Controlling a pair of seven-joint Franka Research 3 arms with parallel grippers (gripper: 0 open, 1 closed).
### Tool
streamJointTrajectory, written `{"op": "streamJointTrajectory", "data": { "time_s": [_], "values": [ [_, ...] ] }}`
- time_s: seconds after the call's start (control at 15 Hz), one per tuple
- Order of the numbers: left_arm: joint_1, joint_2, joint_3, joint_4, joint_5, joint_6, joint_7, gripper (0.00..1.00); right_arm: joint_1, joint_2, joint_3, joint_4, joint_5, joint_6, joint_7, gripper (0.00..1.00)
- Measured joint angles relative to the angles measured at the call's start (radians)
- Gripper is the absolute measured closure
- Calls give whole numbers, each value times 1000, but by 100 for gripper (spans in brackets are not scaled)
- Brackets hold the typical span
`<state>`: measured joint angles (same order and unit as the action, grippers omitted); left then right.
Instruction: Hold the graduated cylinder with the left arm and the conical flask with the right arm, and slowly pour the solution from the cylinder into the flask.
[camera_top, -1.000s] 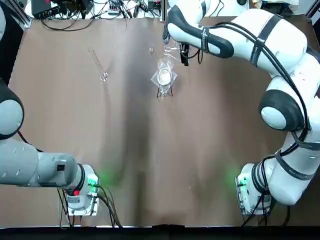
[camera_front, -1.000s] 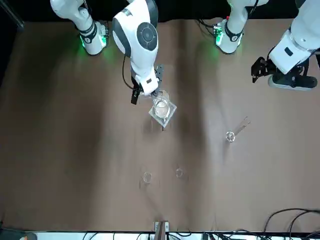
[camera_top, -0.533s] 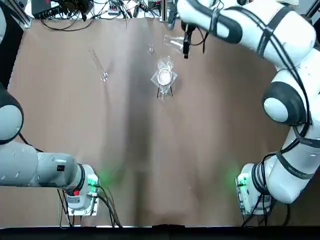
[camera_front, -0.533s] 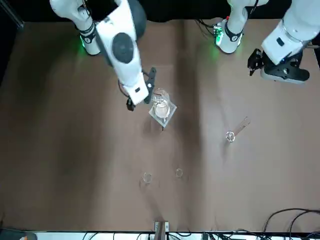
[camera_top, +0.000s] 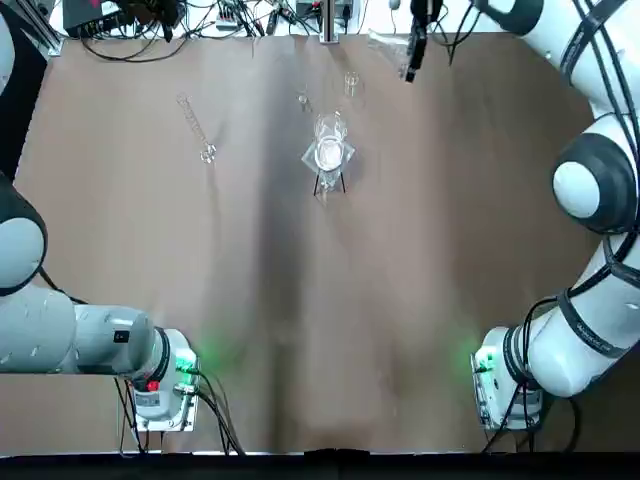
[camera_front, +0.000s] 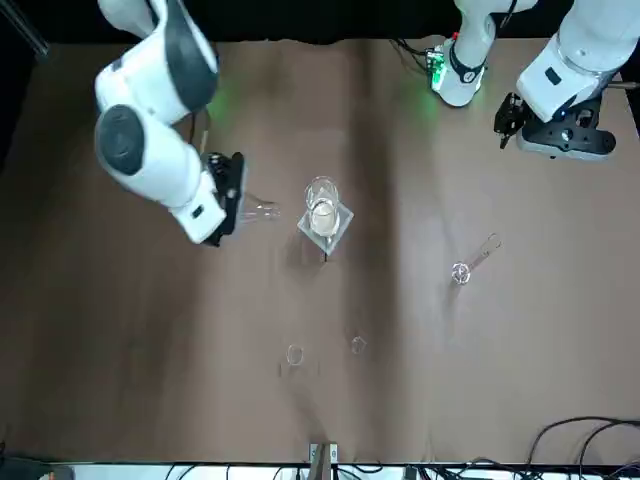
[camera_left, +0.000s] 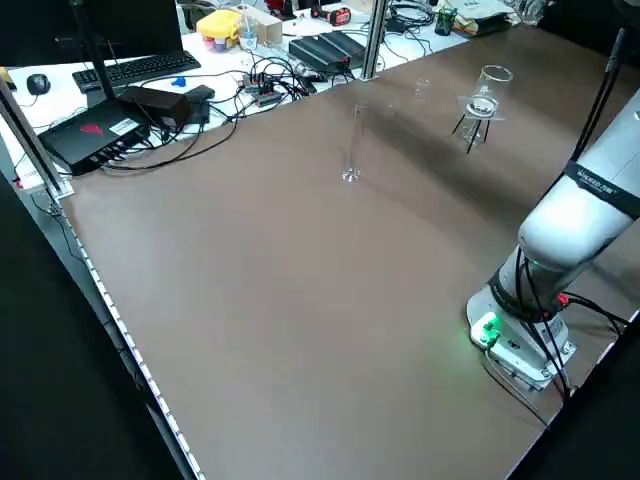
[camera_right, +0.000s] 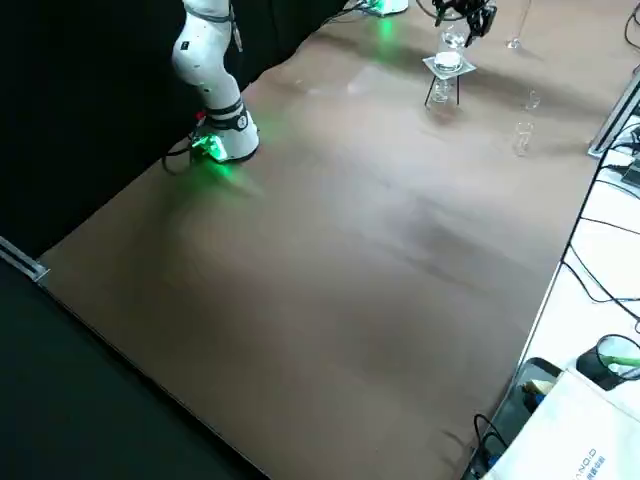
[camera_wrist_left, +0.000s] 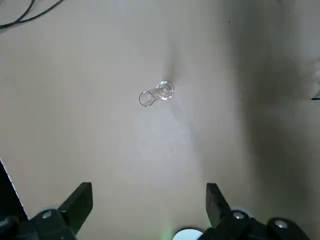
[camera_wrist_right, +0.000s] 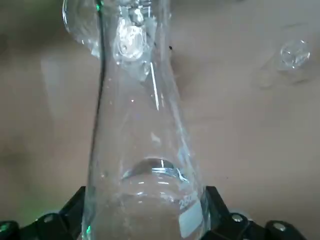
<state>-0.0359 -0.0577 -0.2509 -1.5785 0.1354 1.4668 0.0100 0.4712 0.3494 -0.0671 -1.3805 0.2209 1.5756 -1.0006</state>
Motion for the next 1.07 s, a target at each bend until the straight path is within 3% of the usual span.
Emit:
{"op": "streamJointTrajectory", "data": {
  "time_s": [0.67, 0.73, 1.07],
  "values": [
    [-1, 16, -2, -4, -1, 15, 1, 0, -342, -10, -5, -102, 167, -34, -451, 4],
    [1, 22, -2, -4, -8, 32, 1, 0, -411, -10, -5, -117, 194, -34, -560, 4],
    [4, 38, -1, -6, -11, 59, 1, 0, -540, 19, -6, -168, 294, -33, -767, 4]
  ]
}}
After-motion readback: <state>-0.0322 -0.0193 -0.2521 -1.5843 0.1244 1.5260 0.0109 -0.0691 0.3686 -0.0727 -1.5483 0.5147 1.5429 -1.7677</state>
